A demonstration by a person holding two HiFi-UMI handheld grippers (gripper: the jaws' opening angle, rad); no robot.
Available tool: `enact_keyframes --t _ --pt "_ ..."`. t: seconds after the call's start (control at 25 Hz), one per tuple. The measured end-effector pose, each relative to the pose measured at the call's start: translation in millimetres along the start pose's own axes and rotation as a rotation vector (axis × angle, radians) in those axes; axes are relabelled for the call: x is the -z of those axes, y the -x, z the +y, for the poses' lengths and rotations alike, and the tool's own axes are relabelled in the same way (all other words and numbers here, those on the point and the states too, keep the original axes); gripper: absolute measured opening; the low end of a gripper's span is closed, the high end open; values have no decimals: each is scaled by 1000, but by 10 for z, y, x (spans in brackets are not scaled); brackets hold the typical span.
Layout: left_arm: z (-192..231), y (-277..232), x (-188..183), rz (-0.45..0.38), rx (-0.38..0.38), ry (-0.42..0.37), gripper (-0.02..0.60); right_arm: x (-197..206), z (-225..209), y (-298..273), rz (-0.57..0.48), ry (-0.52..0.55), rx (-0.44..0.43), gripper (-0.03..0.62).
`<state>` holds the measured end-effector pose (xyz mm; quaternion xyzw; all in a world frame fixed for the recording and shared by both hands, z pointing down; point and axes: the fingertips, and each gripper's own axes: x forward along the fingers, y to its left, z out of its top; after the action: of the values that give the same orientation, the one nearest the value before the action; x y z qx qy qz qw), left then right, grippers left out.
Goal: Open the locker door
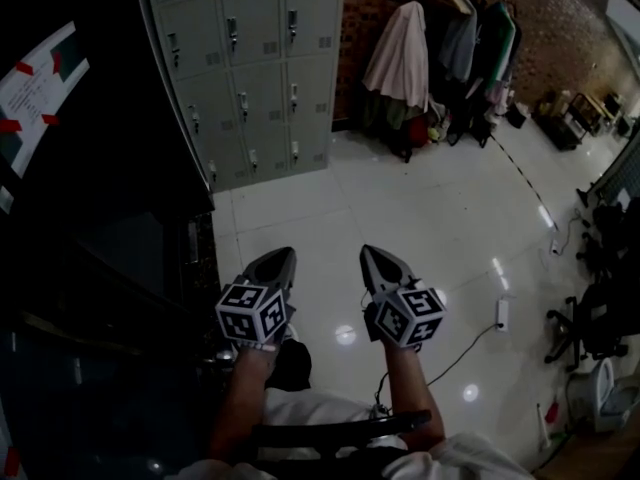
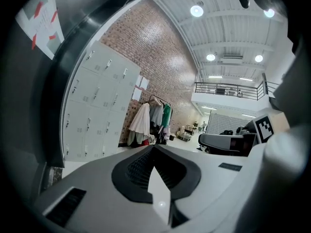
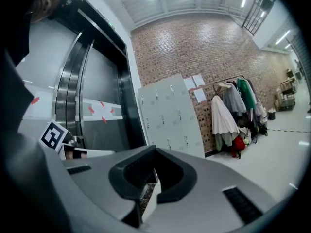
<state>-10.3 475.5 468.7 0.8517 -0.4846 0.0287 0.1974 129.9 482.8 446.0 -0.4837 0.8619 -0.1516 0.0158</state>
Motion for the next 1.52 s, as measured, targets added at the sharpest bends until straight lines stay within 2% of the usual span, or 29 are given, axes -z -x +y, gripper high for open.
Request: enact_keyframes --t 0.2,0.48,0.8,1.0,1.32,1.52 --pt "370 -432 -219 5 49 21 -2 -87 -166 -607 15 8 10 7" --pt "1072 -840 -579 -8 29 32 -2 -268 -186 -1527 40 40 -17 6" --pt "1706 -1189 -1008 0 31 3 -2 -537 -88 -2436 24 54 -41 7" --pt "1980 -1366 -1159 5 43 -4 -2 -528 -103 -2739 32 50 -26 7" --pt "2118 -1706 -1181 25 74 7 -2 -522 -429 -2924 23 18 32 6" --pt "2222 -1974 -1200 45 69 4 -2 -530 -596 -3172 24 -3 24 7"
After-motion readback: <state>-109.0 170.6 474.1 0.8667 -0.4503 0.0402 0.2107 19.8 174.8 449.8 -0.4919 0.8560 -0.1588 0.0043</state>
